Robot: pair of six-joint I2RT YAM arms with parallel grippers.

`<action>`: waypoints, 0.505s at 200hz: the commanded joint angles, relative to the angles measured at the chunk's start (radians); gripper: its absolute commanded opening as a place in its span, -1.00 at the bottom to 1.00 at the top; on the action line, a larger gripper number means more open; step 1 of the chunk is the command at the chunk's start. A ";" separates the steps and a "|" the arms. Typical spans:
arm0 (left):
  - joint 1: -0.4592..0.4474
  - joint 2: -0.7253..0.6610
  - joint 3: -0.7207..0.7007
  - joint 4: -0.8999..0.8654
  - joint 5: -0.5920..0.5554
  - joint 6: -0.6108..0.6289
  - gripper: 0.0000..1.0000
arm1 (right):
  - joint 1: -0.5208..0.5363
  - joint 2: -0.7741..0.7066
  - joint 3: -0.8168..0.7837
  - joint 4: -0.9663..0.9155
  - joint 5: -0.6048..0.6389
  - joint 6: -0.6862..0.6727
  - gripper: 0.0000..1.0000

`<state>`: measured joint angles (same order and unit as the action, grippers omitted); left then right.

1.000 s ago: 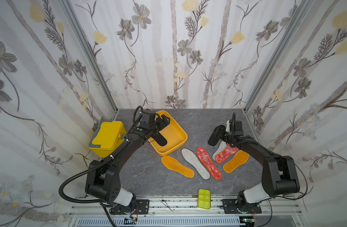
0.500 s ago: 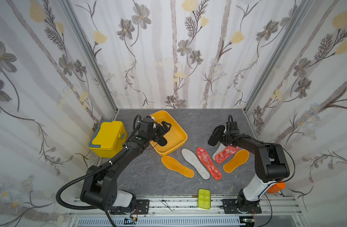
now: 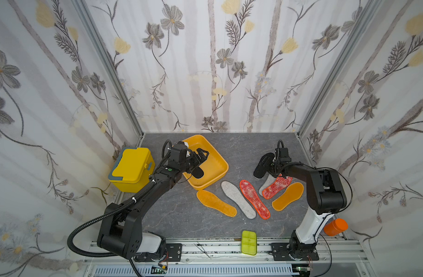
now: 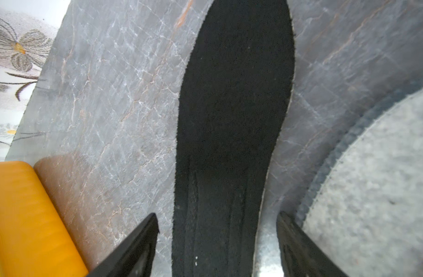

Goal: Put the insoles into the storage box
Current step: Pick up the insole from the center of the board.

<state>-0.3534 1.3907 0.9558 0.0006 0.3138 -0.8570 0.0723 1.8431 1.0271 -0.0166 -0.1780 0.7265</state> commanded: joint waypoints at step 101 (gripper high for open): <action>0.037 -0.012 0.007 -0.060 -0.051 0.029 1.00 | -0.005 0.074 -0.036 0.098 -0.028 -0.036 -0.05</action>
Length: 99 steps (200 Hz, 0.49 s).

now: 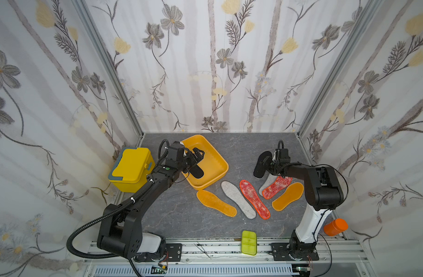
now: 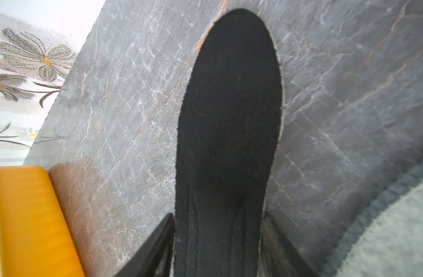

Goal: Put the insoles into the storage box
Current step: Pick up the insole from the center of the board.

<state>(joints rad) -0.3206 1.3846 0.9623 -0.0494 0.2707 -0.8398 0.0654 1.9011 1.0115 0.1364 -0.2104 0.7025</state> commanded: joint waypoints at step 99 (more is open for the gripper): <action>0.005 -0.010 -0.001 -0.020 -0.009 0.003 1.00 | -0.002 -0.022 -0.064 0.037 -0.017 -0.060 -0.87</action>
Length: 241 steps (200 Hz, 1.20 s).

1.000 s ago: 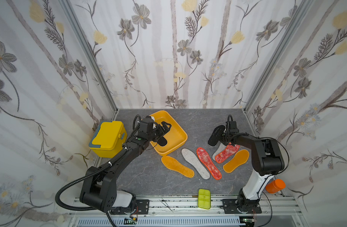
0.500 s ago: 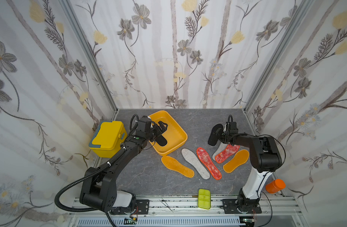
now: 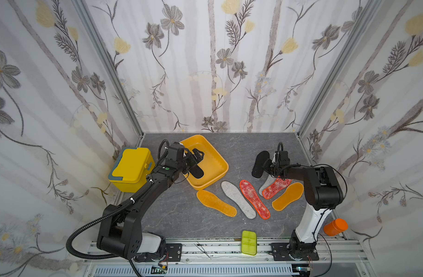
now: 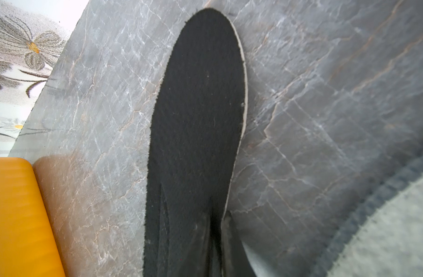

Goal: Put the insoles into the storage box
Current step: Pick up the insole from the center of the board.

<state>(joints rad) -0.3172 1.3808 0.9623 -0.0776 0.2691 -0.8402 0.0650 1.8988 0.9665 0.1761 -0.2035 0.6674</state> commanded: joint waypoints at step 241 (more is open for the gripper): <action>-0.076 0.023 -0.067 0.319 0.097 -0.075 0.86 | 0.347 -0.336 0.187 0.011 -0.422 -0.248 -1.00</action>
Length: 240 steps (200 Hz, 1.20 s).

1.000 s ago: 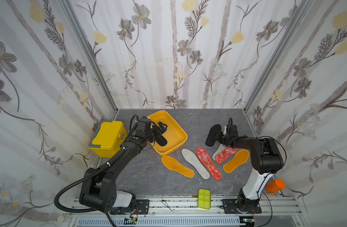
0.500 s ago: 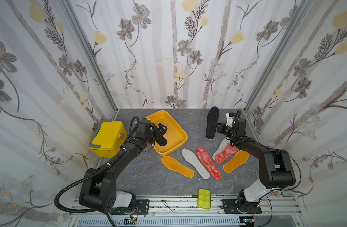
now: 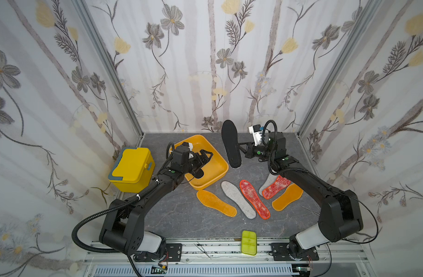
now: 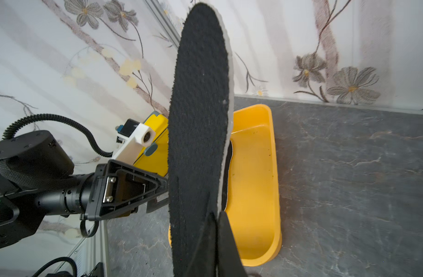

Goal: Put the insoles into the storage box
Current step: Pick up the insole from the center of the board, then place the insole in the storage box.

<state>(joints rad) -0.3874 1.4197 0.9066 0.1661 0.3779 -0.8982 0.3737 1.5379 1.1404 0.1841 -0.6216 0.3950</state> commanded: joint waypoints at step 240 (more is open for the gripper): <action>0.025 -0.097 -0.112 0.041 -0.091 -0.013 0.23 | 0.178 0.258 0.102 0.081 -0.013 0.116 -1.00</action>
<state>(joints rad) -0.3630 1.2919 0.8051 0.1459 0.2382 -0.8982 0.5503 1.7882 1.2327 0.2230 -0.6125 0.5041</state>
